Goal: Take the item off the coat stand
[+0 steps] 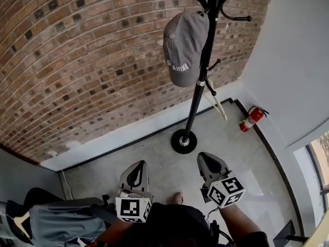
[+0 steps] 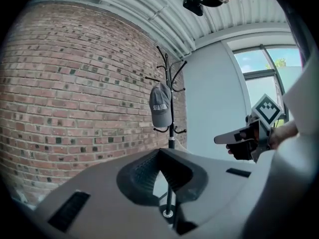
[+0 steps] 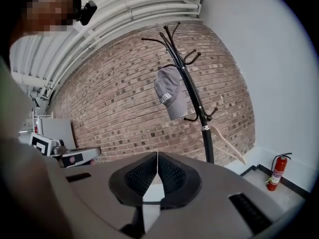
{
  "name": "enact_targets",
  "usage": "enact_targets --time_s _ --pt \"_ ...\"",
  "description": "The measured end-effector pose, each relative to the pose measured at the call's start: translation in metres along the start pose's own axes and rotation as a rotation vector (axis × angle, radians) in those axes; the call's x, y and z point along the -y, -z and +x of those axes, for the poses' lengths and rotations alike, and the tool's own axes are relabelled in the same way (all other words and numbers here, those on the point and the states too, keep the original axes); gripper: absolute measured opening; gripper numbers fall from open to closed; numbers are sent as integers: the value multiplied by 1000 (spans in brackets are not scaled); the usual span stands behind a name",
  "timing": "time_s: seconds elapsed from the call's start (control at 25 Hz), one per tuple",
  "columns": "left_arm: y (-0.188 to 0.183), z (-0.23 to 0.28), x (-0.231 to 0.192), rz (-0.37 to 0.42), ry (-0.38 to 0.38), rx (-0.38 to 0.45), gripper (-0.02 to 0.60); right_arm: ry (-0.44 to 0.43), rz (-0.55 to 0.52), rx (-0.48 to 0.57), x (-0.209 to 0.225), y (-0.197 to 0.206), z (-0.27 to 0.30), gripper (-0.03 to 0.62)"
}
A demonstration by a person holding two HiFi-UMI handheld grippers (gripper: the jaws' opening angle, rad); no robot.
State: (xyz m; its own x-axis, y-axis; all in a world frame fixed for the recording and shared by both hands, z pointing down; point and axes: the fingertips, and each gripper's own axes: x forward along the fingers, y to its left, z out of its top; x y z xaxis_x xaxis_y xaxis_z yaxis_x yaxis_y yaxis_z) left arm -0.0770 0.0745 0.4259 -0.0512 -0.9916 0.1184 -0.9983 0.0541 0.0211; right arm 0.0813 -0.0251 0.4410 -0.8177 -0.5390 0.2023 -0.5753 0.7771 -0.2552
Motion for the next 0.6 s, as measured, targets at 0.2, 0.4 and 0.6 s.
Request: enact_targets --time_s 0.2,0.4,0.6 --pt "-24 45 2 28 7 26 23 -77 0 49 31 -44 41 14" --pt "-24 86 -18 16 42 16 23 -105 25 110 45 -79 90 15" --pt "-34 135 -40 26 134 11 23 -97 102 171 64 -105 140 18"
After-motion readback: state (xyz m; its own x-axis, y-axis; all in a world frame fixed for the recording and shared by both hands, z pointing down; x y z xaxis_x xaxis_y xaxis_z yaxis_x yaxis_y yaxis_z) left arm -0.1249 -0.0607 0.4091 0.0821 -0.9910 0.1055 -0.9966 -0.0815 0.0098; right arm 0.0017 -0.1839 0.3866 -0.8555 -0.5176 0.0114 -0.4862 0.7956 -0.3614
